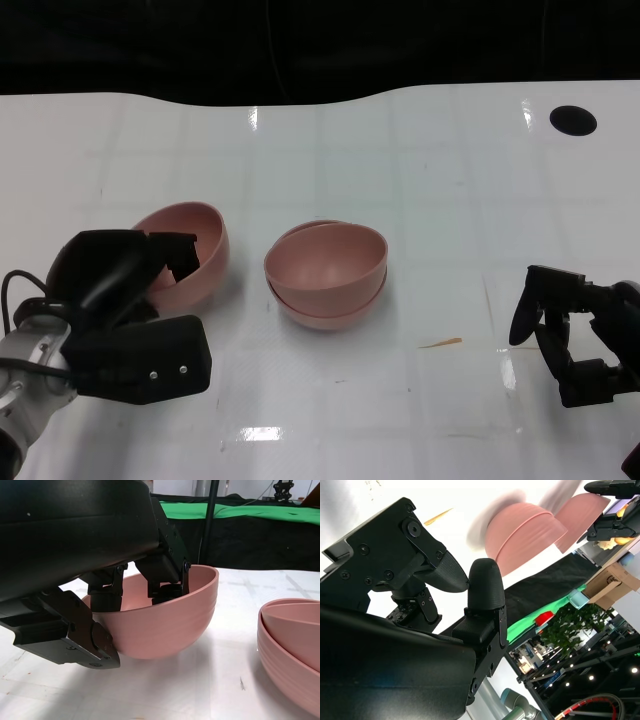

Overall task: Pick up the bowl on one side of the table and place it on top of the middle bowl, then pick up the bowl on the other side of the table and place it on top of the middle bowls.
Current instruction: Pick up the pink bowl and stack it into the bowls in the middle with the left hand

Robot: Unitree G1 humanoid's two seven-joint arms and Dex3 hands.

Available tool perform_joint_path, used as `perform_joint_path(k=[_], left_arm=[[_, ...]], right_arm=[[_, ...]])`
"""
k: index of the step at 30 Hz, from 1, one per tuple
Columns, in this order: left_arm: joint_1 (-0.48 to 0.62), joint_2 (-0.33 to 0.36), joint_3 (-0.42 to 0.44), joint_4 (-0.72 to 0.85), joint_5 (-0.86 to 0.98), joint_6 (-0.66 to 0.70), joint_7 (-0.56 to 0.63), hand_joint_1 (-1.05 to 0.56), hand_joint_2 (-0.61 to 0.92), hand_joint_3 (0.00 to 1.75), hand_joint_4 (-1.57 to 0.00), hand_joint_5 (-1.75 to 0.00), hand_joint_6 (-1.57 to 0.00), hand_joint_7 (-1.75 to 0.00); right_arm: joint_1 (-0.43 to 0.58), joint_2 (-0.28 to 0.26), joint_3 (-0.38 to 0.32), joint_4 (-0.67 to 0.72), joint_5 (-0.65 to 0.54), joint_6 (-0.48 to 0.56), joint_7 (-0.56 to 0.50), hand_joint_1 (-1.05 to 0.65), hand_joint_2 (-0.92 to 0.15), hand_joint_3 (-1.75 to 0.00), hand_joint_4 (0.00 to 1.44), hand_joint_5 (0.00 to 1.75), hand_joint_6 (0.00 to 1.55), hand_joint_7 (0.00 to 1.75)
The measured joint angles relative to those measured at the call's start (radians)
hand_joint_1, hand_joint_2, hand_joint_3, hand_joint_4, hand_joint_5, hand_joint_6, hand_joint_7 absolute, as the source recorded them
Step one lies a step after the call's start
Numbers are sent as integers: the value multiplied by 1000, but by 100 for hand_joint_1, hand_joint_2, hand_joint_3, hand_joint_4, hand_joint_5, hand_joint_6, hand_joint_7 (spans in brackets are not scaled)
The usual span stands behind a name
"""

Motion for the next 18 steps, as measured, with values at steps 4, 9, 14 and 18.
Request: perform_joint_path(k=[4,9,14,18], left_arm=[[13,8,20,-34,-11,10,-27,36,85,3,-84,-175,-87,-145],[18,42,39,-89,-27,1,-66,32,84,3,-84,-174,-86,-146],[21,85,54,-157,-31,-8,-118,32,81,1,-89,-168,-91,-140],[22,123,78,-223,-52,-32,-189,33,79,1,-92,-164,-94,-138]], right_arm=[[0,0,0,0,0,0,2,-1,-41,-150,89,175,69,167],[0,0,0,3,0,0,2,-2,-41,-150,89,175,70,167],[-3,0,2,6,-1,0,2,-2,-41,-150,89,175,69,167],[-13,1,3,19,-8,-3,-2,-2,-41,-151,90,175,69,166]])
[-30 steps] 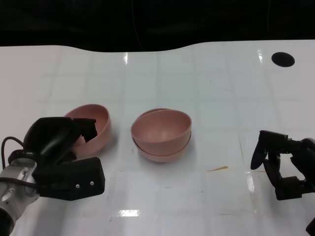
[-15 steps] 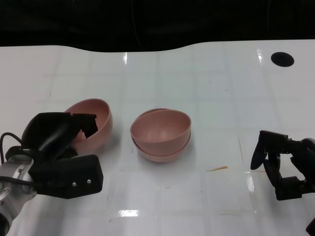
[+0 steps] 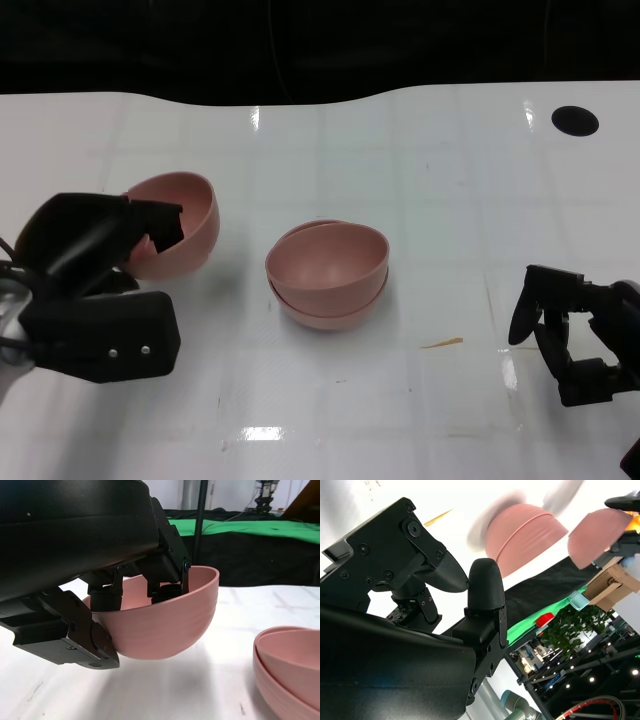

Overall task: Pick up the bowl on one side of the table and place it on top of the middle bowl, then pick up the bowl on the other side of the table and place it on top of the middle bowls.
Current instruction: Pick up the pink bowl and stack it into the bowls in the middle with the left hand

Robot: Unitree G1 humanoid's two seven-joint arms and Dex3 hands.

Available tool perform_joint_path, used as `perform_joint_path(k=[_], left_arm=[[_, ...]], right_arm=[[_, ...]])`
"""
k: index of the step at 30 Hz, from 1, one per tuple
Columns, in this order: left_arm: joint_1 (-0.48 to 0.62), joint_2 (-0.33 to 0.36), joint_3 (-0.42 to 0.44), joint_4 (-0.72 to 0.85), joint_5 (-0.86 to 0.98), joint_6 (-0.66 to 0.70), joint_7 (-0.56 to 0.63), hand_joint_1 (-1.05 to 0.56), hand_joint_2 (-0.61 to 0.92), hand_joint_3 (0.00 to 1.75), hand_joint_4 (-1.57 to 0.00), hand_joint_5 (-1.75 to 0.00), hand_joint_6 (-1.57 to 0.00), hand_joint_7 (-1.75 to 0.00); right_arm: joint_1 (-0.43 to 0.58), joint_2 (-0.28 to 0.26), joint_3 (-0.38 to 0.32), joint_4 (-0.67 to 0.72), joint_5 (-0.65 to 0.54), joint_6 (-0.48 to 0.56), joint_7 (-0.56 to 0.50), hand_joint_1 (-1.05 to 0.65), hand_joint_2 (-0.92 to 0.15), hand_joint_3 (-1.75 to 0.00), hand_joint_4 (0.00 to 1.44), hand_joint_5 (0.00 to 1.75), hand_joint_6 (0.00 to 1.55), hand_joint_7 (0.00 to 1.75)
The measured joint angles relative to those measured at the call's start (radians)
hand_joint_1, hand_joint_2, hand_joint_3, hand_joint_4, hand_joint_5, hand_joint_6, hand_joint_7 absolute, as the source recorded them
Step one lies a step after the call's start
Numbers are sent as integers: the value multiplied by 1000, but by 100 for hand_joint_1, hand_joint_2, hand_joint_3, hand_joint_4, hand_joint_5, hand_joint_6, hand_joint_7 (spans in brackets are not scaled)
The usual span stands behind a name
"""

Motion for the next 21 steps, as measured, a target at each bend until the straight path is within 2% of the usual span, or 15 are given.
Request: perform_joint_path(k=[4,6,9,12,16,21], left_arm=[[0,23,18,-40,-17,-33,-30,33,79,1,-93,-162,-95,-134],[0,26,20,-42,-17,-57,-31,32,78,0,-94,-158,-100,-124],[-6,30,20,-43,-14,-77,-45,30,78,0,-96,-155,-103,-117],[-20,38,20,-45,-14,-101,-77,32,78,0,-92,-164,-98,-129],[-36,41,23,-57,-22,-126,-114,30,80,1,-90,-167,-93,-137],[-60,40,27,-65,-61,-171,-177,30,82,4,-87,-167,-91,-139]], right_arm=[[-8,0,2,13,-13,-7,-10,-2,-41,-151,90,175,69,166],[-11,1,2,14,-19,-7,-15,-2,-41,-152,90,175,70,166],[-11,1,4,14,-21,-6,-15,-2,-41,-152,90,175,70,166],[-11,1,8,14,-21,-4,-15,-1,-41,-151,89,175,69,166],[-11,3,9,14,-20,-4,-15,-1,-41,-151,90,175,69,166],[-11,5,10,14,-20,-3,-15,-1,-41,-151,89,175,69,165]])
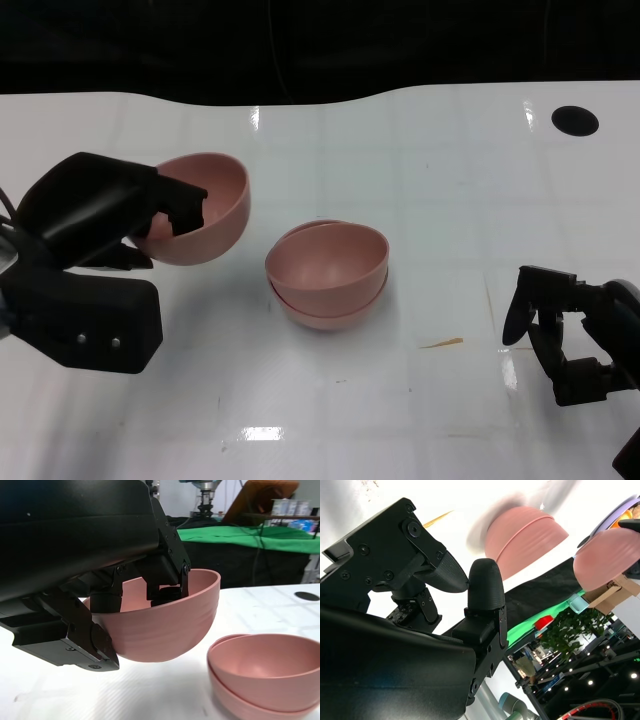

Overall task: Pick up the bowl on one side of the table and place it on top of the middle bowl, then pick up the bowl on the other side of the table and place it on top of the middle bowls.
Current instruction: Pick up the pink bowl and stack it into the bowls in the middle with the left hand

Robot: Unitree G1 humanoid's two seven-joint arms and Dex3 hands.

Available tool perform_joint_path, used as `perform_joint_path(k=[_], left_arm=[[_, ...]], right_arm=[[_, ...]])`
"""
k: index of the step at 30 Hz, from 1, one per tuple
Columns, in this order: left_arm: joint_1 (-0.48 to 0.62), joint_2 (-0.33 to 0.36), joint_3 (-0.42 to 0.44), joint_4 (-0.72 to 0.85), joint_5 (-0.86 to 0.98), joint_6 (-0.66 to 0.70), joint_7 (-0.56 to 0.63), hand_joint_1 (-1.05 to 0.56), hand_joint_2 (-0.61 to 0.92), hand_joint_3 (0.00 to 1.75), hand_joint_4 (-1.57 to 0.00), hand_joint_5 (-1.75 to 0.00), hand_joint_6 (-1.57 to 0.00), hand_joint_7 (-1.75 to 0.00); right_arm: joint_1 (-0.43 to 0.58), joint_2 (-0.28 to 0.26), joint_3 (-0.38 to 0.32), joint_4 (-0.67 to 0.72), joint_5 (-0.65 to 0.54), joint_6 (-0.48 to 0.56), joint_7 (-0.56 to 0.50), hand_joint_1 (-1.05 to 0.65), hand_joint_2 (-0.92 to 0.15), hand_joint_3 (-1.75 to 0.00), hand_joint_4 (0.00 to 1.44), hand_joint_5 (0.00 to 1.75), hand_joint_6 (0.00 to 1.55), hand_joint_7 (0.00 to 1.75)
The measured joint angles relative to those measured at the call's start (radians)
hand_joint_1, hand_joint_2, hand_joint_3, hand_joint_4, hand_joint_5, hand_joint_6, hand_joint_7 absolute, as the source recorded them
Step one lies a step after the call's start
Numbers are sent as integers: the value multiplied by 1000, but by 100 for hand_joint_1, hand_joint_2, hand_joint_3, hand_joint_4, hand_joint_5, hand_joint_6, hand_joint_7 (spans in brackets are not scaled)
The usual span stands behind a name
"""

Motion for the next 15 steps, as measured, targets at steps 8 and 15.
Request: perform_joint_path(k=[8,15], left_arm=[[-44,-13,1,1,-46,-36,-90,29,85,7,-85,-167,-91,-133],[-67,-36,1,1,-66,-48,-145,22,85,9,-83,-169,-89,-132]], right_arm=[[-3,3,3,2,-2,0,-6,-1,-41,-152,90,175,69,165],[-4,3,8,3,-3,0,-11,-2,-41,-152,89,175,69,165]])
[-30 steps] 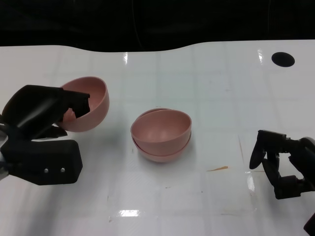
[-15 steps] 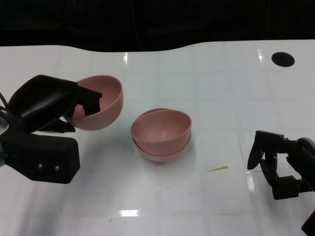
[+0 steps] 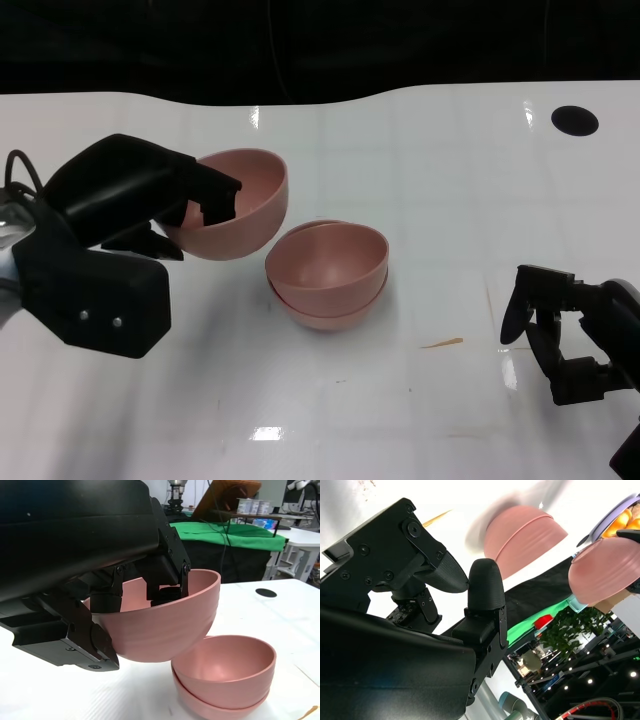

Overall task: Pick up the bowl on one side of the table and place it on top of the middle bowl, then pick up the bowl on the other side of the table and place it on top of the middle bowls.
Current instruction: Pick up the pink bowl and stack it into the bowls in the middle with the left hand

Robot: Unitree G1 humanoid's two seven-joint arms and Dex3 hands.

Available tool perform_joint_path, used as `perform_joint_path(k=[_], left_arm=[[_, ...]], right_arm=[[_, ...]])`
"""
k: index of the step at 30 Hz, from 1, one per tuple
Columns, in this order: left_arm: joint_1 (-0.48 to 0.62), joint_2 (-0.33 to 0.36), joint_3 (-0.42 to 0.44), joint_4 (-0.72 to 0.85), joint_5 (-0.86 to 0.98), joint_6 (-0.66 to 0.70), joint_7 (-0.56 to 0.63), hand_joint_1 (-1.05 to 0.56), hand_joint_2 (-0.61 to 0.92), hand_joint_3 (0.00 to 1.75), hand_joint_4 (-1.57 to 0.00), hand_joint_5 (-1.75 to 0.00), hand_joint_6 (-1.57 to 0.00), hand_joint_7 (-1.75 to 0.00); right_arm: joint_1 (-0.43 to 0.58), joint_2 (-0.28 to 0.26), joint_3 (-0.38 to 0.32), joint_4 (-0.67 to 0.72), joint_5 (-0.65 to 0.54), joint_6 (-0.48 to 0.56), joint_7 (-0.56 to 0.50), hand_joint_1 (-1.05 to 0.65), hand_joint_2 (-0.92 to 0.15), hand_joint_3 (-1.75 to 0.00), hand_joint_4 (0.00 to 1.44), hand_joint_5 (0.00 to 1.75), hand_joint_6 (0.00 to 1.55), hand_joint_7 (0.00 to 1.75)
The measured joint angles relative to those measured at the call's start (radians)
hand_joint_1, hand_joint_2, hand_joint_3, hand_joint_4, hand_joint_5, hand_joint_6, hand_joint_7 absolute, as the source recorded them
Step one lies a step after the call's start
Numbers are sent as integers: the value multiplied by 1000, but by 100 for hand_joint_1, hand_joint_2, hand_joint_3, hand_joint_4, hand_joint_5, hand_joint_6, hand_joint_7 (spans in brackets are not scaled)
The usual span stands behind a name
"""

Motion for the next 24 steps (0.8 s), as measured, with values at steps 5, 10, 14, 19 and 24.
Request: perform_joint_path(k=[5,10,14,19,24], left_arm=[[-9,-9,-9,-4,25,0,0,18,84,7,-85,-166,-92,-123],[-22,-25,-23,-4,52,-4,0,22,85,6,-85,-167,-89,-129],[-44,-32,-28,1,64,-10,0,16,85,6,-83,-169,-90,-127],[-55,-36,-42,1,79,-4,-2,14,85,5,-78,-173,-86,-132],[-73,-40,-58,4,89,-18,-9,12,85,2,-80,-169,-91,-120]], right_arm=[[0,0,6,0,0,0,0,-2,-41,-152,90,175,69,166],[-3,0,11,10,0,0,-3,-1,-40,-152,90,175,69,166],[-5,0,11,13,0,0,-10,-1,-40,-153,90,175,69,166],[-14,0,13,27,-1,-2,-16,-1,-40,-153,90,175,69,166],[-27,4,15,41,-1,-2,-18,-1,-40,-153,90,175,69,167]])
